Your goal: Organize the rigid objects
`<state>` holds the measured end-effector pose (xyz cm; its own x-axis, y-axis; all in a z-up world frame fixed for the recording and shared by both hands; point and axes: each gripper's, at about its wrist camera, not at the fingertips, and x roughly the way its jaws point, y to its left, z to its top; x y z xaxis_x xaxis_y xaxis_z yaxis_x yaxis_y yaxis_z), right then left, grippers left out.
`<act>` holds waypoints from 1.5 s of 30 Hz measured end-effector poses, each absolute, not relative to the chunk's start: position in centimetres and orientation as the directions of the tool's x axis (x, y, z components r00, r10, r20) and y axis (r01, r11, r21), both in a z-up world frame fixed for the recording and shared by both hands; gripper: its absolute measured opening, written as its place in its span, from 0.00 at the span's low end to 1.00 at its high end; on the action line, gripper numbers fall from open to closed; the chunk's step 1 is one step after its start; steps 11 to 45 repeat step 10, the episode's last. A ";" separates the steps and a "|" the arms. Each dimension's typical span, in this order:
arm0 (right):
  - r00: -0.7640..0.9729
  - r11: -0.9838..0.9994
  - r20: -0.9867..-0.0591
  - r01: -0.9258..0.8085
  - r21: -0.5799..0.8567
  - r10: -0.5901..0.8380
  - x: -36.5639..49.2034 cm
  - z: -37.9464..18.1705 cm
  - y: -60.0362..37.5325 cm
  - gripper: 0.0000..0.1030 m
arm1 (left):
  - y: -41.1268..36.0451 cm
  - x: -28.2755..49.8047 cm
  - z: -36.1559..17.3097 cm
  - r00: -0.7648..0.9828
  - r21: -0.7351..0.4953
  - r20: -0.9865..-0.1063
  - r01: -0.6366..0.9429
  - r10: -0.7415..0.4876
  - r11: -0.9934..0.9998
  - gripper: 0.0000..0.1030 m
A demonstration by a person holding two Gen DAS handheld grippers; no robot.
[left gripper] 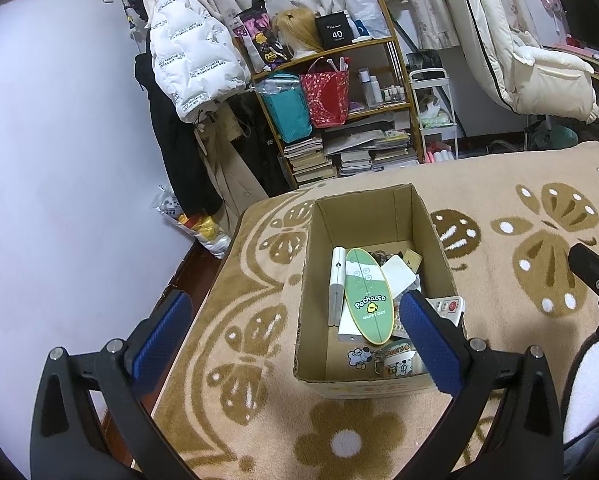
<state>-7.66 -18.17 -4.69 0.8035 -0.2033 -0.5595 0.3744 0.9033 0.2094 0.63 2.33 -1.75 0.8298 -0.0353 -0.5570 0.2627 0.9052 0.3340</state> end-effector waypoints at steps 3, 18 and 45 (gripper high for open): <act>0.803 0.903 -0.561 0.374 0.210 -0.203 -7.7 -4.7 -18.2 1.00 | 2.4 0.6 -1.8 0.830 0.334 -0.557 0.263 -0.035 0.905 0.99; 0.802 0.903 -0.561 0.376 0.209 -0.204 -7.7 -4.7 -18.2 1.00 | 2.3 0.8 -1.7 0.828 0.333 -0.559 0.262 -0.034 0.906 0.99; 0.802 0.903 -0.561 0.376 0.209 -0.204 -7.7 -4.7 -18.2 1.00 | 2.3 0.8 -1.7 0.828 0.333 -0.559 0.262 -0.034 0.906 0.99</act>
